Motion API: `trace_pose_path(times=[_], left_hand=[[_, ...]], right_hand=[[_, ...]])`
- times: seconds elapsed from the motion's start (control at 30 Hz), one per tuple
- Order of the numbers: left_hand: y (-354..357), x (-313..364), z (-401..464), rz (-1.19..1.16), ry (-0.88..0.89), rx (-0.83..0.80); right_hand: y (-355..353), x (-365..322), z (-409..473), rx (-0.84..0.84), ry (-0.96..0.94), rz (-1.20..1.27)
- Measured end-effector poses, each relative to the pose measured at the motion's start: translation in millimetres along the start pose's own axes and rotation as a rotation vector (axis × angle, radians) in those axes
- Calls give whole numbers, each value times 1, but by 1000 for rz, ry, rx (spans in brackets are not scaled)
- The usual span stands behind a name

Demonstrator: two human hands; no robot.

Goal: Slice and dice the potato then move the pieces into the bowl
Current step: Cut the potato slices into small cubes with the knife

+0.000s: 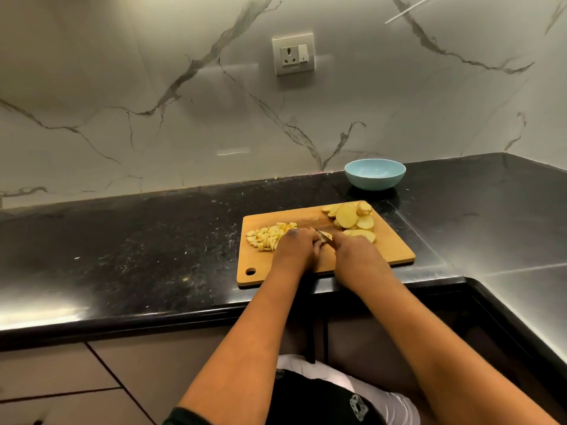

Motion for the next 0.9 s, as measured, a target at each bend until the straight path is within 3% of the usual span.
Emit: trace_pose_path(times=[0.17,0.4,0.67,0.9], left_hand=[[0,-2,-3,-90,1,36],[-2,0,-14,-91,-10,123],[-1,-1,-13,-46,-24,56],[1,-4,-14,-75,8,42]], right_hand=[[-37,10,-10,-153,32,-144],[-17,14,-10,86,-11,115],[14,-3,-5,83,-70,-2],[-17,2,-7,-95,4,-100]])
Point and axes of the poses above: each hand's wrist, its own z-axis towards the middle knuckle, its own y-axis out of the palm, x = y × z, the point moved 1 cm from there along z, towards the middle knuckle, and after that the axes turned 1 degree about z, right-handed, at the moved point
